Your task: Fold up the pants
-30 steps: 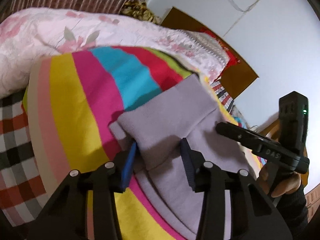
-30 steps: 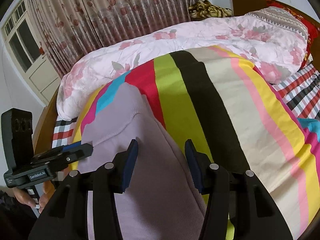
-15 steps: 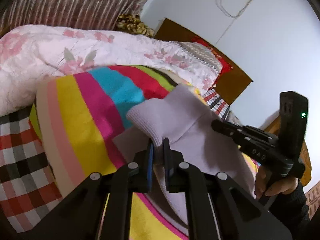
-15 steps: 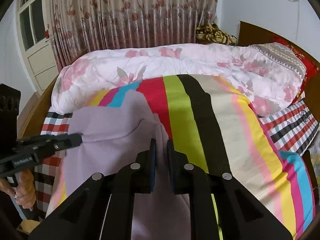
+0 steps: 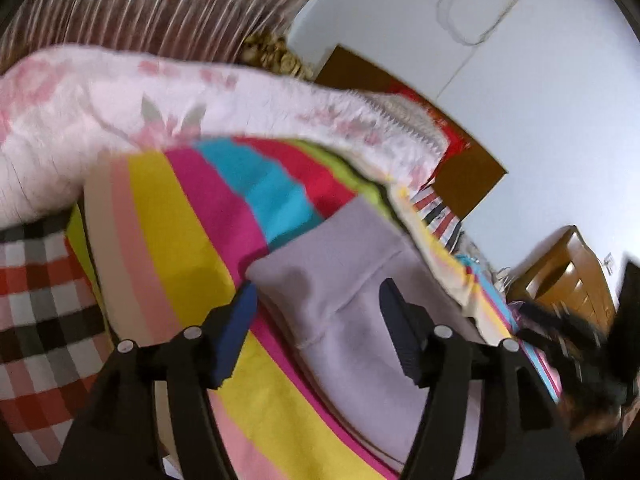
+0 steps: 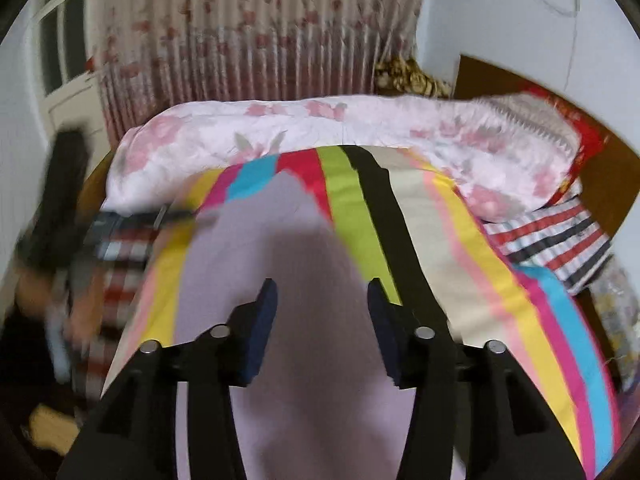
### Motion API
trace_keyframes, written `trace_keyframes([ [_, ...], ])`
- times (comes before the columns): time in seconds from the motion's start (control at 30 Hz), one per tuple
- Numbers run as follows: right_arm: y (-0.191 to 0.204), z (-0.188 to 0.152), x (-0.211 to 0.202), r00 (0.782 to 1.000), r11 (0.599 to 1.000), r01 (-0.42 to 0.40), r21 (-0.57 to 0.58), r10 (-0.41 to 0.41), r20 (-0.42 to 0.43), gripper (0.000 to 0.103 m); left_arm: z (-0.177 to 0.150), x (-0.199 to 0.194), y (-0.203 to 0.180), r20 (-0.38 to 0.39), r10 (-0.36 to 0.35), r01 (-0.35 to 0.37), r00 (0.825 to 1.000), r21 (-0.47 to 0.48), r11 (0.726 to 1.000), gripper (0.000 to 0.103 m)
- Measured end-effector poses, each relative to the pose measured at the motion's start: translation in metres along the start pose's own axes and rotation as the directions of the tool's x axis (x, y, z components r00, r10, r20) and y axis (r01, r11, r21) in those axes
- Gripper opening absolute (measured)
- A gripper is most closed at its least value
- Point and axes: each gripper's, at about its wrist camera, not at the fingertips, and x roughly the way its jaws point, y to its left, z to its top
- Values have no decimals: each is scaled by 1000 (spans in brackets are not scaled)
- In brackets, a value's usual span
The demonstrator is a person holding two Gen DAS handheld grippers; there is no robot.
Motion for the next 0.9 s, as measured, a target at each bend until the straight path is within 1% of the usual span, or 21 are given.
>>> trace_keyframes([
  [0.03,9,-22,-22,1000,1000,-11,-2,11,-11,32,-3,-8,-6,-7,-31,32,999,16,999,64],
  [0.1,23,-62,-51,998,999,-35,26,37,-49,26,-13,-17,-21,-57,-132,134,990,45,990,64],
  [0.13,29,-80,-59,996,997,-52,49,55,-75,23,-21,-19,-31,-99,-172,179,980,73,981,64],
  [0.17,36,-96,-64,992,995,-64,71,71,-104,21,-34,-20,-45,-156,-200,221,967,128,967,64],
  [0.2,44,-113,-68,987,994,-67,89,79,-137,21,-44,-21,-55,-188,-202,235,961,172,957,64],
  [0.27,59,-135,-70,981,994,-68,88,83,-177,19,-63,-23,-71,-231,-196,251,953,240,938,64],
  [0.33,66,-141,-67,981,994,-64,92,80,-178,18,-80,-22,-79,-272,-200,270,941,251,930,65],
  [0.4,69,-138,-65,985,993,-63,101,78,-156,18,-86,-22,-78,-287,-195,264,938,228,937,65],
  [0.47,67,-130,-61,989,992,-66,112,80,-126,18,-89,-27,-73,-283,-178,243,942,215,946,66],
  [0.5,66,-127,-59,990,992,-64,111,78,-121,18,-88,-29,-72,-279,-168,233,945,217,948,69],
  [0.57,66,-124,-51,989,993,-54,107,68,-129,18,-90,-37,-67,-256,-140,201,956,230,952,75],
  [0.63,64,-120,-42,987,992,-60,111,76,-142,18,-91,-45,-60,-241,-110,169,964,240,956,78],
  [0.7,64,-118,-35,985,991,-70,111,87,-149,19,-90,-50,-50,-242,-94,150,966,228,962,80],
  [0.77,65,-116,-32,984,991,-72,112,89,-152,19,-90,-53,-44,-244,-94,147,965,209,967,81],
  [0.9,74,-113,-29,987,999,-30,42,36,-157,18,-90,-59,-33,-240,-93,141,966,190,972,83],
])
